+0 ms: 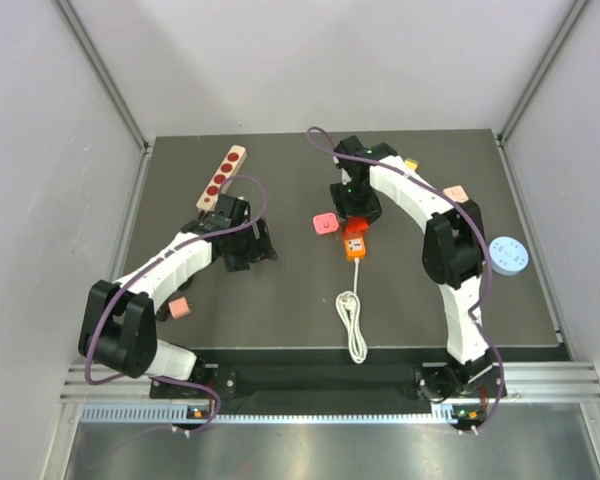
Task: Insert the plug
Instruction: Insert the plug into the socket.
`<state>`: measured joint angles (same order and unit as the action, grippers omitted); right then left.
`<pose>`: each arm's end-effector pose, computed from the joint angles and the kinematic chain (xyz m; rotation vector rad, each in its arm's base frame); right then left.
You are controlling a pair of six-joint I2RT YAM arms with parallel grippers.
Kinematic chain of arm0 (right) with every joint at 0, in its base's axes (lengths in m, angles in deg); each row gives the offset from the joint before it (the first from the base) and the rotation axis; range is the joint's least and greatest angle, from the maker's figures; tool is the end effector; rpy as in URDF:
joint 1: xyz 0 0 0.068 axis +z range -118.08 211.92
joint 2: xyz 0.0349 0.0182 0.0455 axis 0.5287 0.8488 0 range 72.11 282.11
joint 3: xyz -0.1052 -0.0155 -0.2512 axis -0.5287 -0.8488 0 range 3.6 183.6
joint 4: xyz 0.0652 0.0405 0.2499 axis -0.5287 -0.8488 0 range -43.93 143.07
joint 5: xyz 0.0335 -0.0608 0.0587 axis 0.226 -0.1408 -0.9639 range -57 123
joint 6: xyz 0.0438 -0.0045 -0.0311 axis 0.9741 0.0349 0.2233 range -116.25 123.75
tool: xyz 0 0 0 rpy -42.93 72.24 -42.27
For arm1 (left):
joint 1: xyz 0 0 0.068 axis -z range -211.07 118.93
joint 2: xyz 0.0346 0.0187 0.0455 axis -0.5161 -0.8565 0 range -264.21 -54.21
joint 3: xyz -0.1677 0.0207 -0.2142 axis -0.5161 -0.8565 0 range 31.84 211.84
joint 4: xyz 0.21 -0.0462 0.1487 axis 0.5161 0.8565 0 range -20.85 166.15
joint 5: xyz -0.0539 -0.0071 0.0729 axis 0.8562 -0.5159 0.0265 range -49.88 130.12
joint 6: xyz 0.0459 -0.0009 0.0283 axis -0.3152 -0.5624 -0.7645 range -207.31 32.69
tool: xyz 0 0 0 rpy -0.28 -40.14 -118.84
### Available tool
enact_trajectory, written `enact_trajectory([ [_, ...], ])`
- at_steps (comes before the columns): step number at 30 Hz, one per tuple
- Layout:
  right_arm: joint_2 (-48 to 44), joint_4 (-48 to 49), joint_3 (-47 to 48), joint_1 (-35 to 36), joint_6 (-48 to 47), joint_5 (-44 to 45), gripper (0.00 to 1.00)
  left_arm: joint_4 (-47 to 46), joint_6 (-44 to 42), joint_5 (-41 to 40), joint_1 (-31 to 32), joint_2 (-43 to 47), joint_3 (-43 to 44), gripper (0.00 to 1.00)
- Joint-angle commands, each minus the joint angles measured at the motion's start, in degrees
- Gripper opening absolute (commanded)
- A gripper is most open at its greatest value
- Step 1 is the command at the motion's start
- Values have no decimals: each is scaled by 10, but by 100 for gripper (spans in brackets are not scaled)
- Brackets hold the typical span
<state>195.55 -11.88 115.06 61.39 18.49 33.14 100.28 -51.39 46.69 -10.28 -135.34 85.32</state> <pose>0.3851 0.2176 0.2348 -0.3748 2.9026 0.1230 0.2610 -0.1035 0.2203 -0.3095 2.6556 -0.4897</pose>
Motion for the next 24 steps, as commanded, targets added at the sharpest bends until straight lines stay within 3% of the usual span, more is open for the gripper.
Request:
enact_trajectory([
  [1, 33, 40, -33, -4, 6, 29, 0, 2, -4, -5, -3, 19, 14, 83],
  [24, 153, 39, 34, 24, 8, 33, 0, 10, 8, 0, -5, 25, 35, 84],
])
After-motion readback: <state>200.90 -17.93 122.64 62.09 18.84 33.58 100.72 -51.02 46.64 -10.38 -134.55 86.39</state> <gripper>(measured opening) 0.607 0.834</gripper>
